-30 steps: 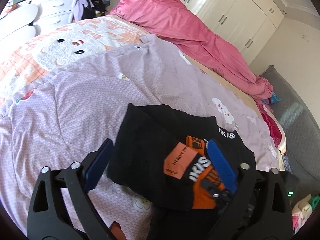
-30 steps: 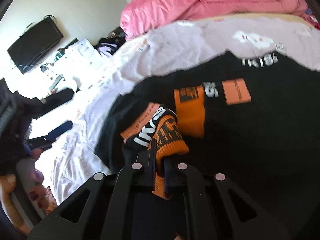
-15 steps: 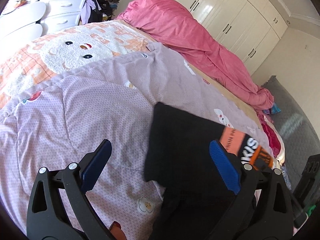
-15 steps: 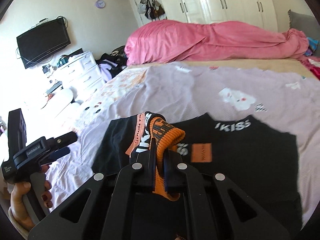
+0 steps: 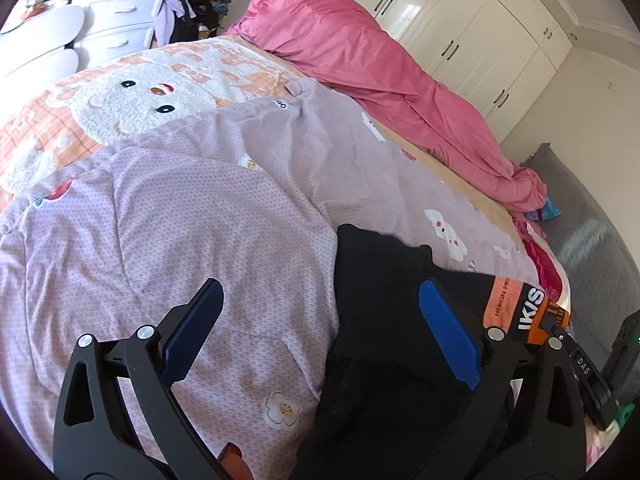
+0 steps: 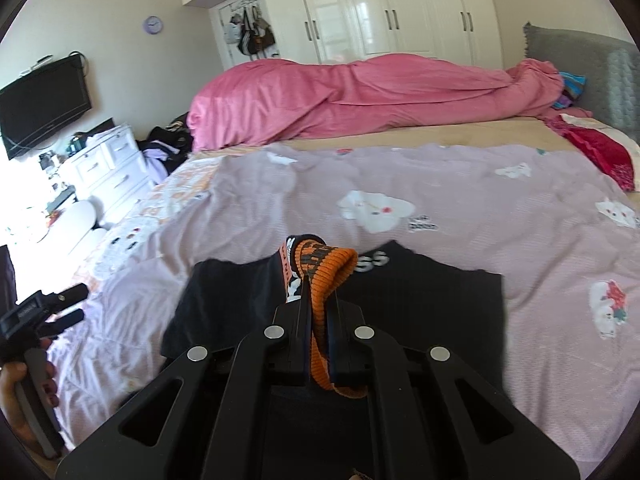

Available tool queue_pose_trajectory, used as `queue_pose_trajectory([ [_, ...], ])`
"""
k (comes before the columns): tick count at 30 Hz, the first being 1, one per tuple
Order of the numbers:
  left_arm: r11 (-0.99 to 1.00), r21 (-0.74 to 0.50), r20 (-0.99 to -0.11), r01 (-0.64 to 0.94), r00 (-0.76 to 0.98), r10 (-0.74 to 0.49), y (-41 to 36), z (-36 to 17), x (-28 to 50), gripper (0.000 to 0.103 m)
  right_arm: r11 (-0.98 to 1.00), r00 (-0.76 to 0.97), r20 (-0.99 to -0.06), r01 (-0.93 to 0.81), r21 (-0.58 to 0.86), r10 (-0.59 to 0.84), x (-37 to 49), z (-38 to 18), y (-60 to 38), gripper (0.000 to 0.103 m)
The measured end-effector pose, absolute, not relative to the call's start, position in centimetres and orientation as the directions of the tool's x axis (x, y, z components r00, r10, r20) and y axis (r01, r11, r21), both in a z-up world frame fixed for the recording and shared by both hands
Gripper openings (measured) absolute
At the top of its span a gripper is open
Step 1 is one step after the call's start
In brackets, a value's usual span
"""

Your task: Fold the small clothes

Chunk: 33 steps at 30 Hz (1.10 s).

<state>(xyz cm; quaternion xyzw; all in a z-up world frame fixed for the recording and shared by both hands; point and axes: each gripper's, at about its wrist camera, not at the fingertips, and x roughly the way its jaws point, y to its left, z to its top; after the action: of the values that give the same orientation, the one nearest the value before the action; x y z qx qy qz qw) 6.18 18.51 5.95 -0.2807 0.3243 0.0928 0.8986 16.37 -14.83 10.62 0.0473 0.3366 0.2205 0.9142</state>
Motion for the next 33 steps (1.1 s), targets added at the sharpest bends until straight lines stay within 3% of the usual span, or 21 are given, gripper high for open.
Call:
queue_pose_trajectory([
  [10, 0.899, -0.329, -0.655, -0.29, 0.756, 0.004, 15.2, 6.1, 9.8, 0.092, 0.913, 0.675, -0.615, -0.324, 0.249, 0.408, 16.8, 7.8, -17.7, 0.005],
  [18, 0.97, -0.213, -0.681, -0.114, 0.729, -0.064, 9.0, 4.7, 14.3, 0.092, 0.913, 0.663, -0.629, -0.3, 0.275, 0.407, 17.3, 5.6, -19.0, 0.005],
  [24, 0.988, -0.135, -0.755, -0.069, 0.653, -0.058, 6.0, 1.6, 17.6, 0.092, 0.92, 0.656, -0.645, -0.288, 0.266, 0.392, 17.7, 4.9, -19.8, 0.005],
  [29, 0.986, -0.144, -0.814, -0.079, 0.576, -0.072, 5.7, -1.3, 18.5, 0.092, 0.928, 0.644, -0.669, -0.27, 0.257, 0.373, 18.1, 4.2, -20.5, 0.005],
  [30, 0.988, -0.136, -0.818, -0.079, 0.571, -0.067, 5.5, -1.5, 18.4, 0.092, 0.935, 0.639, -0.683, -0.259, 0.242, 0.354, 18.2, 3.9, -20.6, 0.006],
  [33, 0.99, -0.115, -0.826, -0.079, 0.562, -0.051, 5.3, -2.0, 18.3, 0.092, 0.965, 0.656, -0.709, -0.194, 0.174, 0.26, 18.4, 3.4, -21.0, 0.025],
])
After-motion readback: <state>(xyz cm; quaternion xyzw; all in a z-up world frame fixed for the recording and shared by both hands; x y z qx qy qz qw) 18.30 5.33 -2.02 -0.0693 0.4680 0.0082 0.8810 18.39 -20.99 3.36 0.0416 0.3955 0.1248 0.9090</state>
